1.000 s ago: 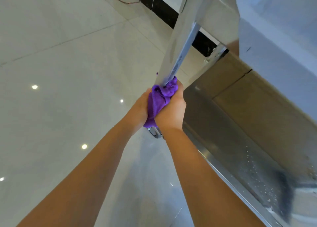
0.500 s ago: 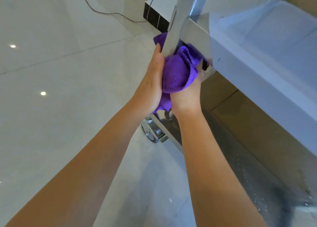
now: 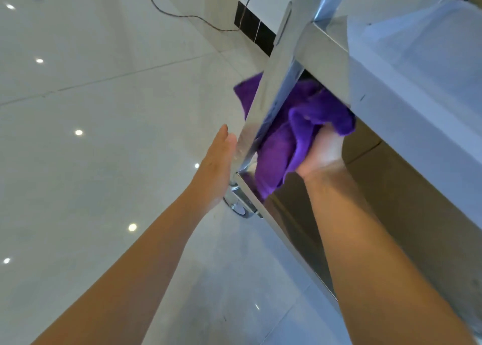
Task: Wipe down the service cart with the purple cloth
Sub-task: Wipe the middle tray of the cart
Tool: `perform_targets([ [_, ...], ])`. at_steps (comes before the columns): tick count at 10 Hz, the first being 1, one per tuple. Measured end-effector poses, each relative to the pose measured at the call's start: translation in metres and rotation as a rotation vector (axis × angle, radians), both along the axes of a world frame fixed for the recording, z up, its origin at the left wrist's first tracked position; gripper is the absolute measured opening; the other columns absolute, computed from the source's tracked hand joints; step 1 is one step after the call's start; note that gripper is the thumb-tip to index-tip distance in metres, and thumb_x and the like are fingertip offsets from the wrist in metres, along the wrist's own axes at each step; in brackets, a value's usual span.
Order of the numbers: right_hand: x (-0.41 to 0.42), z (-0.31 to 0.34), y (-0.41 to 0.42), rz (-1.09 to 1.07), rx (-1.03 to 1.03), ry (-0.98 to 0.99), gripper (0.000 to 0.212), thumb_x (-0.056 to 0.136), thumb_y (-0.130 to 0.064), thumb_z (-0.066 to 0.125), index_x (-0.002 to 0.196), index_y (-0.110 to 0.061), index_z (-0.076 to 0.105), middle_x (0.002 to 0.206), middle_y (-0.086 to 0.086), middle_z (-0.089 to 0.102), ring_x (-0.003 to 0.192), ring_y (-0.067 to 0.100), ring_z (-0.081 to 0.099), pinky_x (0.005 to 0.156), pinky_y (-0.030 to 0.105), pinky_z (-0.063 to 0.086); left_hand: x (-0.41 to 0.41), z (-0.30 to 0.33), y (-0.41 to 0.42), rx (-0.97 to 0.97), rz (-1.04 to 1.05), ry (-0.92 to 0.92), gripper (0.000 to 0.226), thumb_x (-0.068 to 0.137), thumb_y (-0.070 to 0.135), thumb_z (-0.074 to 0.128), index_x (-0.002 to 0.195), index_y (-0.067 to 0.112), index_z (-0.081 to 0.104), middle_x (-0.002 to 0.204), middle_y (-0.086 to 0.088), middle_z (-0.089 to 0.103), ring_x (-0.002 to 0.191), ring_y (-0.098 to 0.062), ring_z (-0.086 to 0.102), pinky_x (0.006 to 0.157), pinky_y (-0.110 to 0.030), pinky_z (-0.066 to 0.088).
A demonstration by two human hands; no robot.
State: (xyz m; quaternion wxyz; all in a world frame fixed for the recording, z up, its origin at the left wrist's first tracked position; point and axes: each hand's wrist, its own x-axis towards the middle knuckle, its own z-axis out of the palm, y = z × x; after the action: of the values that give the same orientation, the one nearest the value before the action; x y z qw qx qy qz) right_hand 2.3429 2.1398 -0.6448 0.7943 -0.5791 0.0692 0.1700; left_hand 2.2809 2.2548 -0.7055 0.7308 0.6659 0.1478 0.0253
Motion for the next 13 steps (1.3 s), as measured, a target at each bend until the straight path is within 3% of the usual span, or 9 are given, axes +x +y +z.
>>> perform_targets([
  [1,0.012,0.03,0.015,-0.09,0.047,0.007,0.049,0.102,-0.014,0.013,0.104,-0.011,0.061,0.098,-0.002,0.063,0.115,0.02,0.051,0.088,0.023,0.039,0.007,0.022,0.007,0.02,0.024,-0.125,0.056,0.086,0.051,0.026,0.14,0.036,0.024,0.143,0.019,0.033,0.127,0.013,0.029,0.103,-0.007,0.019],
  [2,0.014,0.042,0.027,0.0,-0.019,0.001,0.038,0.102,-0.015,0.016,0.13,-0.002,0.038,0.128,0.009,0.049,0.131,0.028,0.036,0.075,0.019,0.042,0.013,0.046,0.008,0.041,0.075,-0.247,0.051,0.082,0.048,0.031,0.13,0.031,0.036,0.127,0.019,0.045,0.108,0.019,0.042,0.079,0.007,0.031],
  [3,0.019,0.035,0.039,0.133,-0.091,0.002,0.042,0.095,-0.021,0.044,0.132,-0.003,0.039,0.122,0.008,0.053,0.128,0.033,0.041,0.093,0.024,0.039,0.019,0.055,0.009,0.027,0.171,-0.312,0.06,0.09,0.048,0.04,0.144,0.025,0.027,0.144,0.013,0.036,0.124,0.005,0.037,0.095,-0.001,0.031],
  [6,0.0,0.002,0.048,-0.158,0.373,0.022,0.037,0.098,-0.029,0.022,0.085,-0.016,0.053,0.081,0.002,0.057,0.077,0.014,0.056,0.07,0.023,0.05,0.007,0.014,-0.038,0.2,0.27,-0.393,0.054,0.089,0.05,0.026,0.137,0.036,0.005,0.138,0.033,0.016,0.13,0.016,0.021,0.107,-0.01,0.025],
  [8,-0.017,-0.044,0.048,-0.23,0.022,0.065,0.018,0.09,-0.033,0.044,0.083,-0.022,0.056,0.079,0.004,0.061,0.08,0.024,0.06,0.077,0.037,0.053,-0.001,-0.027,-0.031,0.266,0.156,-0.279,0.061,0.084,0.055,0.033,0.139,0.035,0.017,0.129,0.034,0.036,0.117,0.019,0.039,0.091,-0.007,0.041],
  [9,-0.023,-0.042,0.046,-0.223,-0.301,-0.053,0.014,0.08,-0.032,0.049,0.069,-0.032,0.057,0.074,0.009,0.062,0.079,0.032,0.063,0.08,0.048,0.054,0.001,-0.041,-0.022,0.252,0.108,-0.196,0.072,0.085,0.063,0.036,0.145,0.025,0.025,0.135,0.006,0.049,0.12,-0.014,0.051,0.095,-0.043,0.049],
  [10,-0.023,-0.029,0.028,-0.221,-0.39,-0.148,0.013,0.088,-0.013,0.055,0.081,-0.022,0.061,0.075,0.001,0.064,0.072,0.016,0.064,0.066,0.03,0.056,-0.006,-0.038,-0.02,0.366,0.069,-0.108,0.087,0.08,0.069,0.028,0.149,0.021,0.01,0.148,0.01,0.033,0.131,-0.009,0.038,0.109,-0.035,0.032],
  [12,-0.035,0.01,-0.029,-0.383,-0.597,-0.169,0.031,0.097,-0.004,0.036,0.125,0.006,0.046,0.125,0.027,0.052,0.118,0.038,0.049,0.098,0.036,0.038,-0.049,-0.053,-0.046,0.448,0.094,-0.12,0.081,0.075,0.081,0.027,0.139,0.043,-0.005,0.151,0.021,0.003,0.133,0.008,0.006,0.107,-0.01,0.009],
  [13,-0.056,-0.014,-0.05,-0.239,-0.621,-0.401,0.04,0.085,0.01,0.053,0.123,-0.004,0.05,0.108,0.002,0.062,0.105,0.021,0.06,0.08,0.015,0.048,-0.063,-0.058,-0.06,0.534,0.035,-0.213,0.067,0.081,0.076,0.022,0.135,0.048,-0.008,0.147,0.025,-0.004,0.139,0.005,0.002,0.11,-0.012,0.006],
])
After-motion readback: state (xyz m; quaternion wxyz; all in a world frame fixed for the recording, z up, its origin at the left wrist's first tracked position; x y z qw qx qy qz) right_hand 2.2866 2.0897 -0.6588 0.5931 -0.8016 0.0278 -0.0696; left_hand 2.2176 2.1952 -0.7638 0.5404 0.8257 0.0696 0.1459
